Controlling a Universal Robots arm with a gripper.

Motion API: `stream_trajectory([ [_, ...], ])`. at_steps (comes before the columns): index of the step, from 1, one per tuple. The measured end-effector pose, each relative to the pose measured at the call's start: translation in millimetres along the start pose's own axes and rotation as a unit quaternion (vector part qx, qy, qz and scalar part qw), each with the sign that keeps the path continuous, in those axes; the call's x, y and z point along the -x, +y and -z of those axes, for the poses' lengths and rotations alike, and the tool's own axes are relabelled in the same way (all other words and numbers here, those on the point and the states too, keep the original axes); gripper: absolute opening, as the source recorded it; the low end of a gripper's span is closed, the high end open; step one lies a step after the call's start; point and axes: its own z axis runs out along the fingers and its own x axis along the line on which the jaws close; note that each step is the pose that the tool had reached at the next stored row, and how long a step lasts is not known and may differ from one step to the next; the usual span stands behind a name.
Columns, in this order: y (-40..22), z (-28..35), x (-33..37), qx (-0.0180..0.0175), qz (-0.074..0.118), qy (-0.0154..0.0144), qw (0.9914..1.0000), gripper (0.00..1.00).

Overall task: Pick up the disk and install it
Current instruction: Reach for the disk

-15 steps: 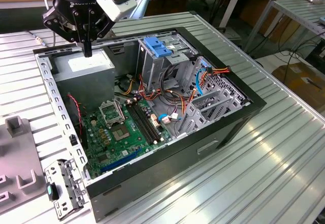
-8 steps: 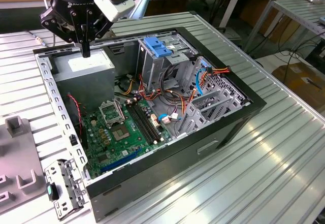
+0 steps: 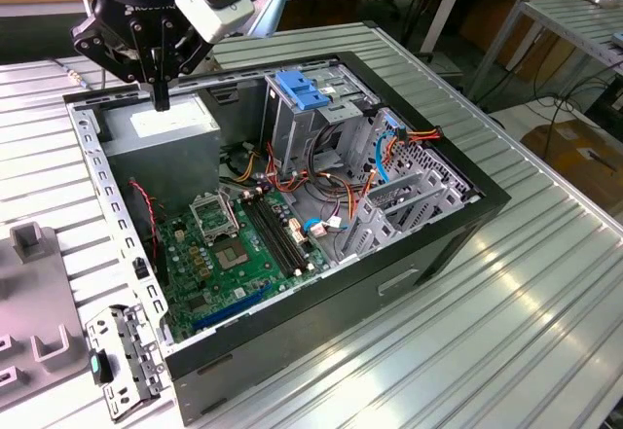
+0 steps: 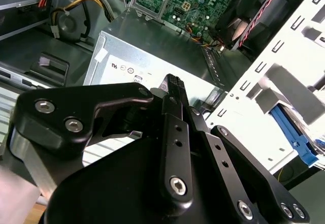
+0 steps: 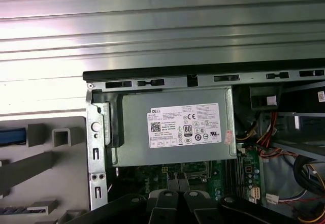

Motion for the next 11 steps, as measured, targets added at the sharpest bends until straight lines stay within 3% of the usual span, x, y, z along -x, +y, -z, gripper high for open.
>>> stream_trajectory([
  [11, -0.3, 0.0, -3.8, 0.0000, 0.000, 0.0005, 1.00000, 0.11],
])
